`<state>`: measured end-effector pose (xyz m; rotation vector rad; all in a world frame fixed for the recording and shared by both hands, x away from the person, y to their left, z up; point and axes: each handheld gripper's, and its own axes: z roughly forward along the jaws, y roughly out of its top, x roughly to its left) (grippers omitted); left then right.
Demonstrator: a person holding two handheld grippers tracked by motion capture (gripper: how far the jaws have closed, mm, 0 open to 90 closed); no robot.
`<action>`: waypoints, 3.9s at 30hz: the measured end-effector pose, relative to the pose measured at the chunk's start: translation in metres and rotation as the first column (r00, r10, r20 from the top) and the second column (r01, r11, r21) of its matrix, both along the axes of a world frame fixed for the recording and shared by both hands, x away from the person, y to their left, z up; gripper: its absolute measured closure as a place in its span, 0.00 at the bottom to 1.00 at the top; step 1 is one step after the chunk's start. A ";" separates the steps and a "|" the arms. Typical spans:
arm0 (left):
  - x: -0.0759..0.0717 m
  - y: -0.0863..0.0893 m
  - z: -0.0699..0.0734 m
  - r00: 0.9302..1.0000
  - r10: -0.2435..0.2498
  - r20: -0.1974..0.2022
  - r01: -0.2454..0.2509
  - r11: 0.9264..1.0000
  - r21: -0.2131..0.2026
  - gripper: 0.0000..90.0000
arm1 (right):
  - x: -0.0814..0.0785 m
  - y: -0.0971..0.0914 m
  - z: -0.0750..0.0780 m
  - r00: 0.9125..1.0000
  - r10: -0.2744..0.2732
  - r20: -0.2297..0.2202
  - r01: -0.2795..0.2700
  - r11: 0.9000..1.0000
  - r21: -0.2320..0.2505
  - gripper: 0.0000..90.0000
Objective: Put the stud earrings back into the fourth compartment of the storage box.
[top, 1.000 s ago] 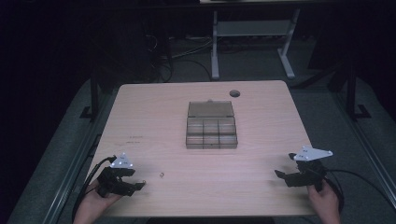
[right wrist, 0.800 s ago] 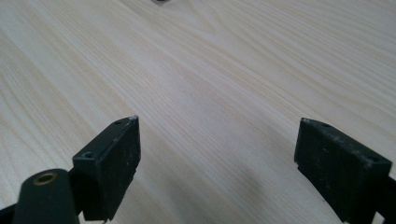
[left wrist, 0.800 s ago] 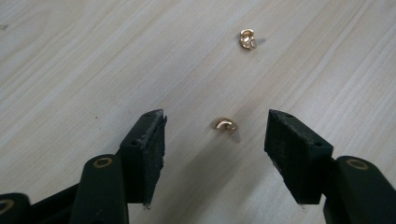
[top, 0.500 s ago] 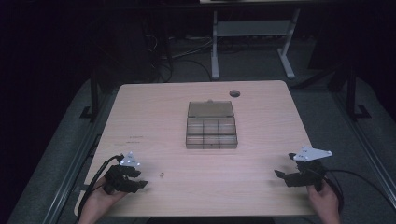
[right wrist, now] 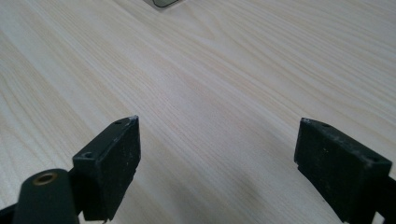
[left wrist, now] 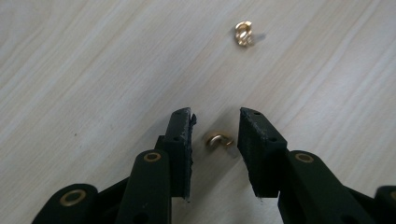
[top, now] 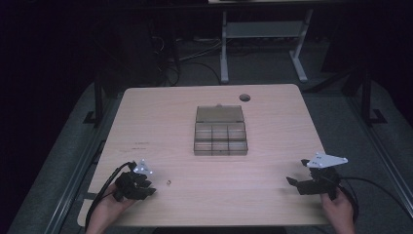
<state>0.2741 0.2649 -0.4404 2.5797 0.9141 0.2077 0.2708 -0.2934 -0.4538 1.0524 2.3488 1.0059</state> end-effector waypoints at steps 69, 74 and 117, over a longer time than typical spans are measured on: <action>0.053 -0.056 0.042 0.992 -0.127 -0.026 0.124 0.988 -0.097 0.84 | -0.001 0.006 -0.006 1.000 0.007 -0.028 -0.006 1.000 0.028 0.16; 0.068 -0.068 0.049 0.991 -0.129 -0.029 0.125 0.987 -0.100 0.84 | -0.001 0.008 -0.007 0.999 0.017 -0.035 -0.016 1.000 0.019 0.16; 0.141 -0.140 0.054 0.995 -0.081 -0.059 0.075 0.992 -0.100 0.84 | -0.003 0.013 -0.007 0.999 0.043 -0.024 -0.043 0.999 0.025 0.16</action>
